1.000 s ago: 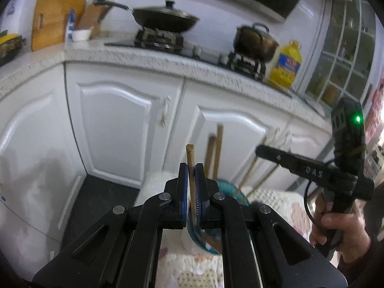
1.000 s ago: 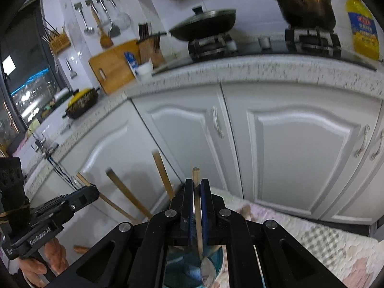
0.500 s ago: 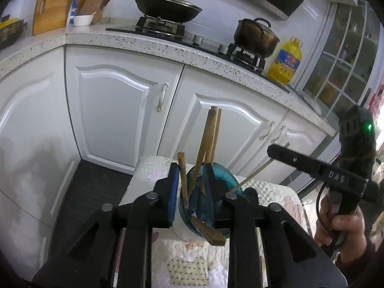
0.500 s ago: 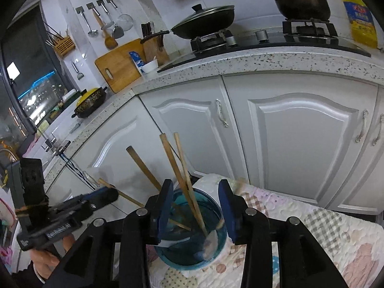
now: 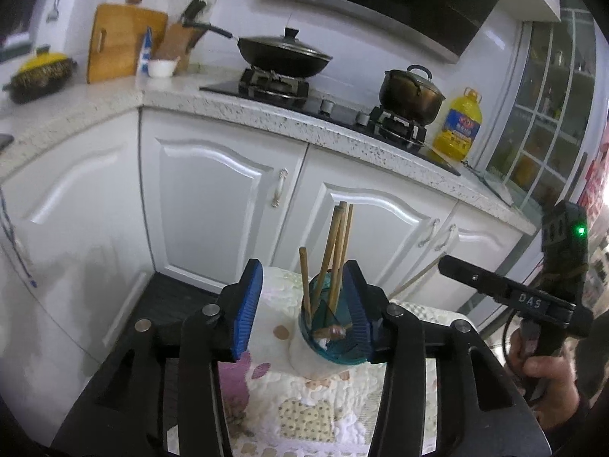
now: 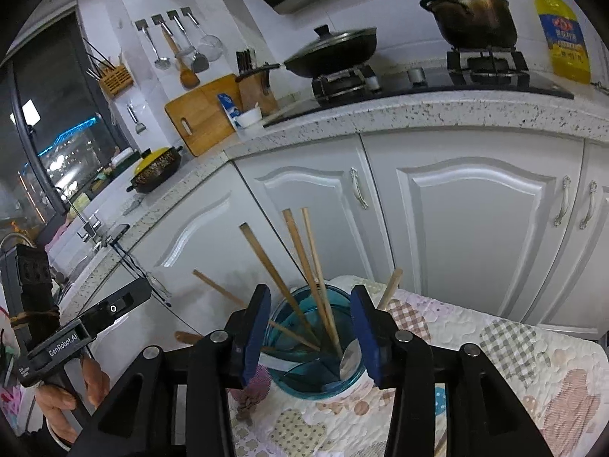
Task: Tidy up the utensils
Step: 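Lower the chopstick into the holder and open the left gripper while the right releases its chopstick inside, then move both grippers back down to the last chopsticks on the cloth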
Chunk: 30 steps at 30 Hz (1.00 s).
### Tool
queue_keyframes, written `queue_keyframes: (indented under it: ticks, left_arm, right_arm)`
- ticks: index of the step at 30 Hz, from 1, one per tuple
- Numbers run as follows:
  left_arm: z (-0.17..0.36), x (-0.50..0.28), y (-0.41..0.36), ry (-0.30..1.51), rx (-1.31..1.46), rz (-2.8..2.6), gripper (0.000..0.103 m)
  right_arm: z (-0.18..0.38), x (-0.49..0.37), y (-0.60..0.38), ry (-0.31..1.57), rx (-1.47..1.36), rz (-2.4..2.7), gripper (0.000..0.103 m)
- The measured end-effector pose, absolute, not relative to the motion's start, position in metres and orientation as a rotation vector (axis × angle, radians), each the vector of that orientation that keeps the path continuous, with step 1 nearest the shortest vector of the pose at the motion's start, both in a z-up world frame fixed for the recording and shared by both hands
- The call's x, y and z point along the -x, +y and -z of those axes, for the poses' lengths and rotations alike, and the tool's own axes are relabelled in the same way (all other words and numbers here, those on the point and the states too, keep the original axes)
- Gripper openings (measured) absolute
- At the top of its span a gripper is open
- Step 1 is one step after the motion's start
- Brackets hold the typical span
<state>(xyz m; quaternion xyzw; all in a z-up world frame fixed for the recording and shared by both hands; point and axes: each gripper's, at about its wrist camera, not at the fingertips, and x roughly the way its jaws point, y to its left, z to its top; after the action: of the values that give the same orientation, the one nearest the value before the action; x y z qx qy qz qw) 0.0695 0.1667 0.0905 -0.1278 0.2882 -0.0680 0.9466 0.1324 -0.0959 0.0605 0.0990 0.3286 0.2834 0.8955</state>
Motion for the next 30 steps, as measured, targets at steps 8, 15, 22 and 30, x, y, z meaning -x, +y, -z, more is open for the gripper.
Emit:
queue_keyframes:
  ticks: [8,15,22,30]
  left_arm:
    - [-0.09,-0.036,0.148,0.58,0.199,0.086,0.05]
    - [-0.07,-0.023,0.123,0.622,0.161,0.083,0.05]
    - [-0.047,-0.018,0.096,0.682,0.14,0.12,0.05]
    - [-0.018,-0.018,0.073,0.759,0.126,0.169,0.05]
  right_arm:
    - [-0.052,-0.09,-0.102,0.688,-0.134,-0.535,0.044]
    - [-0.024,-0.064,-0.12,0.753,-0.151,-0.477,0.047]
    - [0.008,-0.045,-0.142,0.825,-0.148,-0.399,0.058]
    - [0.058,-0.032,-0.178,0.922,-0.192,-0.309,0.06]
